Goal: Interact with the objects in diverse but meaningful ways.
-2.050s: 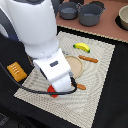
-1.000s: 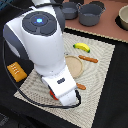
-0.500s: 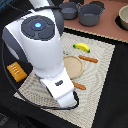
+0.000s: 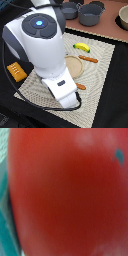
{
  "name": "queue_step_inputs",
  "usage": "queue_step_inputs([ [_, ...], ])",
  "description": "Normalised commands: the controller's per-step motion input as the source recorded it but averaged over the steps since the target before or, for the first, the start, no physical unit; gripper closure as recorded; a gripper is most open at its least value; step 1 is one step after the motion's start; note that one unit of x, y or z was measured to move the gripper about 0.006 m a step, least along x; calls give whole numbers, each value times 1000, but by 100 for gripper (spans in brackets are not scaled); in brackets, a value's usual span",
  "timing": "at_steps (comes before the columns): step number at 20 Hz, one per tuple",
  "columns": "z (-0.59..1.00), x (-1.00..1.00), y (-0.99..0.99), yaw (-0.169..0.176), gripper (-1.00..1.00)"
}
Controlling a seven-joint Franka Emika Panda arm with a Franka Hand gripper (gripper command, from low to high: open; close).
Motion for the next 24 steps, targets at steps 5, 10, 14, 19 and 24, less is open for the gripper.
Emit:
queue_step_inputs([
  [5,590,-618,752,-9,100],
  [10,-43,-640,864,-1,100],
  [14,-278,-677,831,-2,100],
  [19,-283,-635,873,0,100],
  [24,-7,-758,733,0,100],
])
